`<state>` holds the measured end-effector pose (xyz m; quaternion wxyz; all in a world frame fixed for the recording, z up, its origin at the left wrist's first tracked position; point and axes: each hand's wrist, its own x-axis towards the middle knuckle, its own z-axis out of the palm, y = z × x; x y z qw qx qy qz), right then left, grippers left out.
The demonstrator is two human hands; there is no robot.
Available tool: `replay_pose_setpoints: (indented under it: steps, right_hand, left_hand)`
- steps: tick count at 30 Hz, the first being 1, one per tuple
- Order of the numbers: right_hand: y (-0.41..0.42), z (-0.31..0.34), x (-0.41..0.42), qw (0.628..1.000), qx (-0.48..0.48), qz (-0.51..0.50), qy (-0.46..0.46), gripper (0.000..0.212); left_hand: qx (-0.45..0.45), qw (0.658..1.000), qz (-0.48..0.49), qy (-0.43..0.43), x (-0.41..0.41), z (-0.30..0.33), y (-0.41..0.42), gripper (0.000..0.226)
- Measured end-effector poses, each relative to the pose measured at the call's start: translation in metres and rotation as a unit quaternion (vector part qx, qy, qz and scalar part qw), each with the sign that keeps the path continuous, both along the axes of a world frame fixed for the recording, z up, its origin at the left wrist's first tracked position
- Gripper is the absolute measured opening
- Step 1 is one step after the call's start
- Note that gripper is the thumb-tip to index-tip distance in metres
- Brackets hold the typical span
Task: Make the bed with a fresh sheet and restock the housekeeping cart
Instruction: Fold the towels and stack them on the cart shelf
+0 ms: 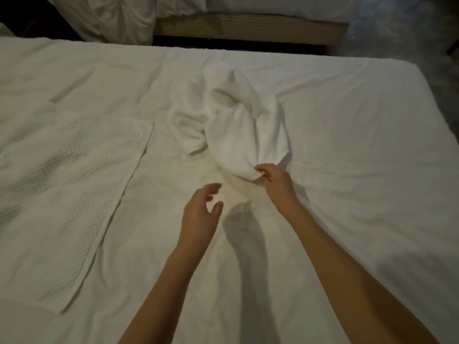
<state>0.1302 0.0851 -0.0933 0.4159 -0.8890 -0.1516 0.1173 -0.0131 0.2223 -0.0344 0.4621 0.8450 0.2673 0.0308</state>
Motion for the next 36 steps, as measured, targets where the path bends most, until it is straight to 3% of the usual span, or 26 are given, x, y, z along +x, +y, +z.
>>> replay_pose_setpoints:
  steps: [3, 9, 13, 21, 30, 33, 36]
  right_hand:
    - [-0.013, 0.045, -0.029, 0.999, 0.028, 0.005, -0.019, 0.021]
    - [-0.022, 0.156, -0.077, 0.996, 0.056, 0.041, -0.048, 0.011]
    - [-0.018, 0.225, -0.113, 0.997, 0.058, 0.032, -0.05, 0.008]
    - [-0.008, 0.326, -0.186, 0.996, 0.03, 0.041, -0.069, 0.008]
    - [0.022, 0.448, -0.218, 0.98, 0.075, 0.066, -0.171, 0.008]
    - [0.019, 0.455, -0.226, 0.983, 0.09, 0.036, -0.157, 0.006]
    - [0.017, 0.43, -0.235, 0.995, 0.04, 0.038, -0.088, 0.007]
  left_hand:
    - [-0.084, 0.996, 0.014, -0.015, -0.006, 0.017, -0.016, 0.035]
    - [-0.091, 0.993, -0.003, -0.078, -0.025, 0.081, -0.053, 0.042]
    - [-0.123, 0.982, 0.054, -0.136, -0.051, 0.143, -0.06, 0.021]
    - [0.03, 0.978, -0.038, -0.204, -0.125, 0.247, 0.004, 0.012]
    - [0.049, 0.948, -0.021, -0.312, -0.14, 0.384, 0.039, 0.014]
    - [0.054, 0.941, -0.025, -0.333, -0.134, 0.419, 0.039, 0.014]
    - [0.03, 0.939, -0.01, -0.341, -0.136, 0.43, 0.04, 0.015]
